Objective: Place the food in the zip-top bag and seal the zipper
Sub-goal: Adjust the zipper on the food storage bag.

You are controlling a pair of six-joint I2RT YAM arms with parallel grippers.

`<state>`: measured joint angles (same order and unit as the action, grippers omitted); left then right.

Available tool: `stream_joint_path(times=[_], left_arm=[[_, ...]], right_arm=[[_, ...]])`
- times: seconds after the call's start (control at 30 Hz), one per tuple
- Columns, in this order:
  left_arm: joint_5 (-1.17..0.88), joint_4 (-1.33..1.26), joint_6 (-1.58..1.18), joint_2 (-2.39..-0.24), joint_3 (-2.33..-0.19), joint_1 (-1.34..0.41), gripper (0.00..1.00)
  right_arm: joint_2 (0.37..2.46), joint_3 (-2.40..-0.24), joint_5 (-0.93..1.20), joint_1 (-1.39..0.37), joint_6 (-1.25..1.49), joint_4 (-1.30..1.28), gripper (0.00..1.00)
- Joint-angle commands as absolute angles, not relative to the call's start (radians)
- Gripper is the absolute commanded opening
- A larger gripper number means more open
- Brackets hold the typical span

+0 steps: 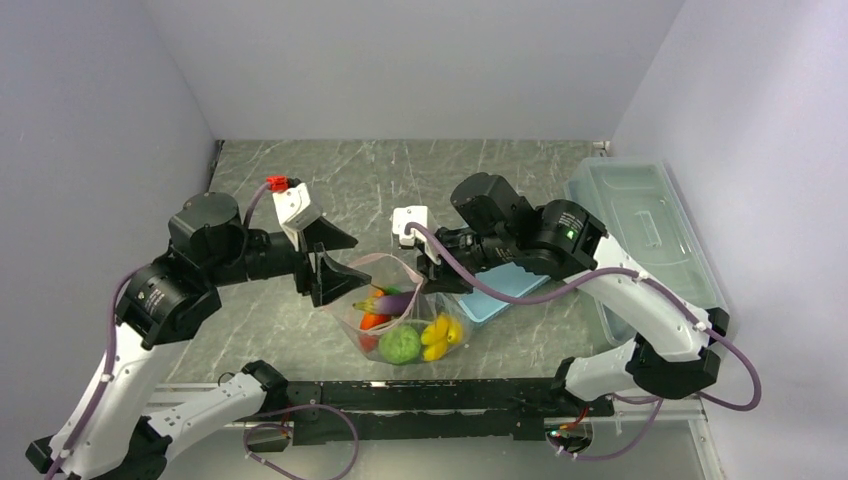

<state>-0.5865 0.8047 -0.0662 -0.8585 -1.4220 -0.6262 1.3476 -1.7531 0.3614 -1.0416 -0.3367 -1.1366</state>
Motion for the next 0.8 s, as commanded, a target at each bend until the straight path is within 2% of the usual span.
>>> stream_joint_path(times=[0.0, 0.17, 0.43, 0.57, 0.77], left_arm=[[-0.685, 0.685, -0.055, -0.846, -1.395, -0.628, 0.79], [-0.734, 0.608, -0.075, -0.848, -1.353, -0.629, 0.81], [-0.812, 0.425, -0.124, -0.843, -1.267, -0.628, 0.84], [-0.856, 0.281, -0.186, -0.835, -1.203, -0.629, 0.92], [-0.963, 0.156, -0.263, -0.863, -1.174, -0.629, 0.93]], right_arm=[[1.368, -1.887, 0.418, -1.064, -0.275, -1.221, 0.0], [1.41, -1.993, 0.468, -1.071, -0.237, -1.313, 0.0], [1.396, -1.995, 0.536, -1.076, -0.196, -1.324, 0.0], [1.4, -1.988, 0.551, -1.084, -0.189, -1.321, 0.0], [1.418, -2.005, 0.553, -1.089, -0.179, -1.32, 0.0]])
